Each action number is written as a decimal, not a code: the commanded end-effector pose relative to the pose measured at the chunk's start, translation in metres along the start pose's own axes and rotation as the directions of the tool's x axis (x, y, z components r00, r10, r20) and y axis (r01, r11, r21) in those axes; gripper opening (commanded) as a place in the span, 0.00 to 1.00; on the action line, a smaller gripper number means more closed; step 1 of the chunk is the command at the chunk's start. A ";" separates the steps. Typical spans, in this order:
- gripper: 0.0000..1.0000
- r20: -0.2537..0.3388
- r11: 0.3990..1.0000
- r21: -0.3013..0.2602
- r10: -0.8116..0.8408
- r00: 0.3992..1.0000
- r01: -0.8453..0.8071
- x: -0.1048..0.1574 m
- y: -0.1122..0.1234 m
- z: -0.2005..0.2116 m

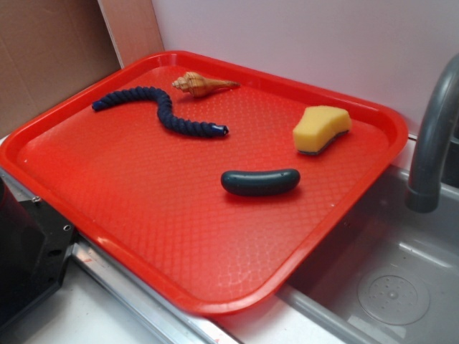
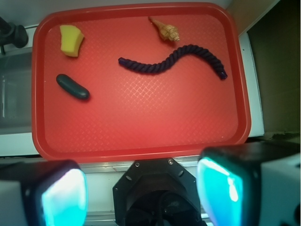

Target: Grab the plastic pickle.

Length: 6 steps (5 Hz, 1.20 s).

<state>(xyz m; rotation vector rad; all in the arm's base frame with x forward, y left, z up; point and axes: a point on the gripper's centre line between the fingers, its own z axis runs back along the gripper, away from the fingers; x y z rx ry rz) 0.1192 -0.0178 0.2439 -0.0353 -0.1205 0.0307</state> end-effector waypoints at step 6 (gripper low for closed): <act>1.00 0.012 0.727 -0.081 -0.684 0.730 0.682 0.047 -0.143 -0.180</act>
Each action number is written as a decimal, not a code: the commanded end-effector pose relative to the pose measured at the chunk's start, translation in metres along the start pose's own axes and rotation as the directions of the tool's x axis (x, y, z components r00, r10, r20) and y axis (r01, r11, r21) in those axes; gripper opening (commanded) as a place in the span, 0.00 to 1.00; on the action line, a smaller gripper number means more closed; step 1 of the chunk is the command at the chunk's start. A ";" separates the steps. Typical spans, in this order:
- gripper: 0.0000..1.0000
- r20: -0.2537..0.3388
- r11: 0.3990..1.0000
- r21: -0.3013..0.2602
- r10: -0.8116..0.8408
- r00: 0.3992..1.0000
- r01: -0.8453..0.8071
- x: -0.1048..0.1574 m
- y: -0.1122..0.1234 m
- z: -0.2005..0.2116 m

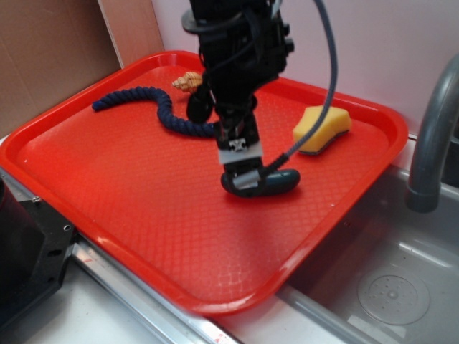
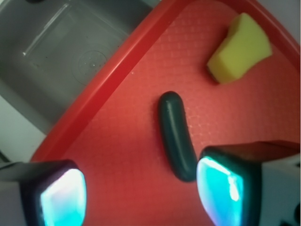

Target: Grab the plastic pickle.

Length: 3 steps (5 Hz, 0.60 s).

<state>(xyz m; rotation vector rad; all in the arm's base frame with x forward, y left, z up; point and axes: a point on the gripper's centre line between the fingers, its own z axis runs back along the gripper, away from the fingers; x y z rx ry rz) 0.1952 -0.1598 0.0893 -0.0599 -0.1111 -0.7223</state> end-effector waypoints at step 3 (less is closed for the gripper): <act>1.00 -0.040 0.999 -0.036 -0.014 0.999 0.013 -0.004 0.024 -0.055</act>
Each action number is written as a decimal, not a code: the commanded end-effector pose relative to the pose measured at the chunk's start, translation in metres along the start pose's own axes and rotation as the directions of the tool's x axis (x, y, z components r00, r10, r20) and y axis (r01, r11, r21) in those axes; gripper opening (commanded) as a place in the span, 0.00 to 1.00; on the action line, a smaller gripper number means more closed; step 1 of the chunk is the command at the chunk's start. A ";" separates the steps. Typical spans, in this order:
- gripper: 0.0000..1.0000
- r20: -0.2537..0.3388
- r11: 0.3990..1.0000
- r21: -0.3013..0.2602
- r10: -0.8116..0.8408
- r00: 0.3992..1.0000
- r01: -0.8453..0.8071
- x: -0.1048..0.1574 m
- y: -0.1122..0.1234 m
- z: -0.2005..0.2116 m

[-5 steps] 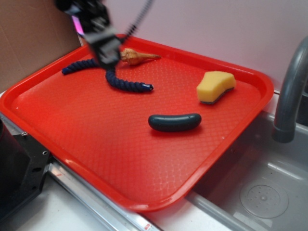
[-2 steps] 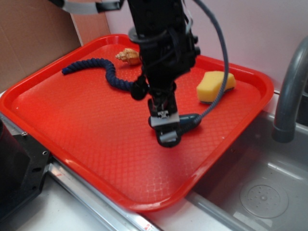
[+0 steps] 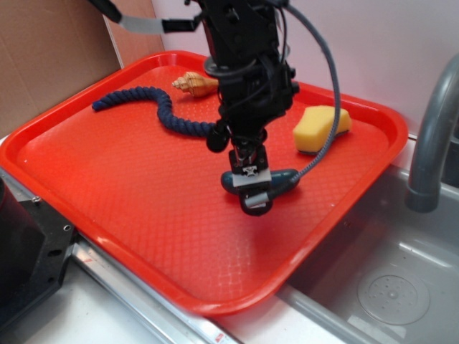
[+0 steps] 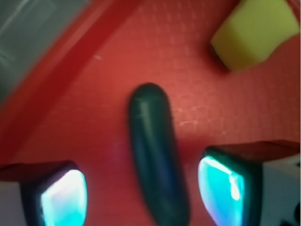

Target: Grab the plastic pickle.

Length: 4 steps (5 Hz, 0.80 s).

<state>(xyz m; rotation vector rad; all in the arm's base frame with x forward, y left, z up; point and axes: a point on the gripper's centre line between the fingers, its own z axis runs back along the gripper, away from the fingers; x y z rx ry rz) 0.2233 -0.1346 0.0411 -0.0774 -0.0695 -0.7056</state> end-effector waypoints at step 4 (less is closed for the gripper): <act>0.00 0.088 0.973 0.078 0.210 0.974 -0.217 -0.057 0.008 0.080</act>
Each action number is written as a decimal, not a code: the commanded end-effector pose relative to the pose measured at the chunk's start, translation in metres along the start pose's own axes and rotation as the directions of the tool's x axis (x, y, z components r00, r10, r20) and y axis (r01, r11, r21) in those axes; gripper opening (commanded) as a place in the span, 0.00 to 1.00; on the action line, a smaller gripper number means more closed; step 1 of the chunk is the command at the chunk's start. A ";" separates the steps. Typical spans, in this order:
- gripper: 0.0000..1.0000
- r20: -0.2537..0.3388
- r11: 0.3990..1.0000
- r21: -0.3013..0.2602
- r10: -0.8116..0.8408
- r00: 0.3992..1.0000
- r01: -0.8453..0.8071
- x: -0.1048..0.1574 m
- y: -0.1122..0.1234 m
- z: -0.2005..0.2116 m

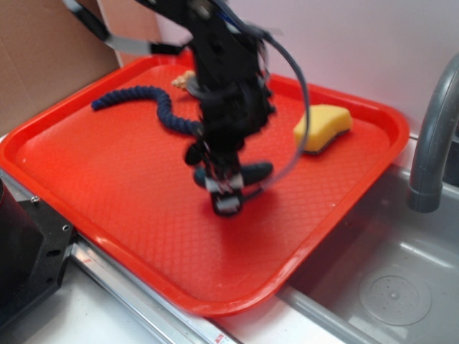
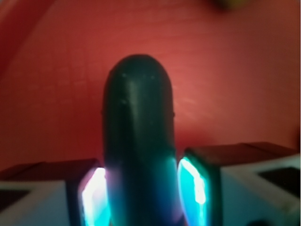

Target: Grab the plastic pickle.

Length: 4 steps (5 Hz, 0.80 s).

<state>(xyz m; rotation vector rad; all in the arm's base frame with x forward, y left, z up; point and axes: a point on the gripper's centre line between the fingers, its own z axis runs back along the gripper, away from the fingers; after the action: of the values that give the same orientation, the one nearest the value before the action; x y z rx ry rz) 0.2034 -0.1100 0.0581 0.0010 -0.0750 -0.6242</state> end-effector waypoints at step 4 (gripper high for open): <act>0.00 0.160 0.825 -0.035 0.562 0.812 -0.564 -0.052 0.072 0.150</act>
<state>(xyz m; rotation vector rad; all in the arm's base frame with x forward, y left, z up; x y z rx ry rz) 0.2030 -0.0026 0.1940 -0.0580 -0.1922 -0.0244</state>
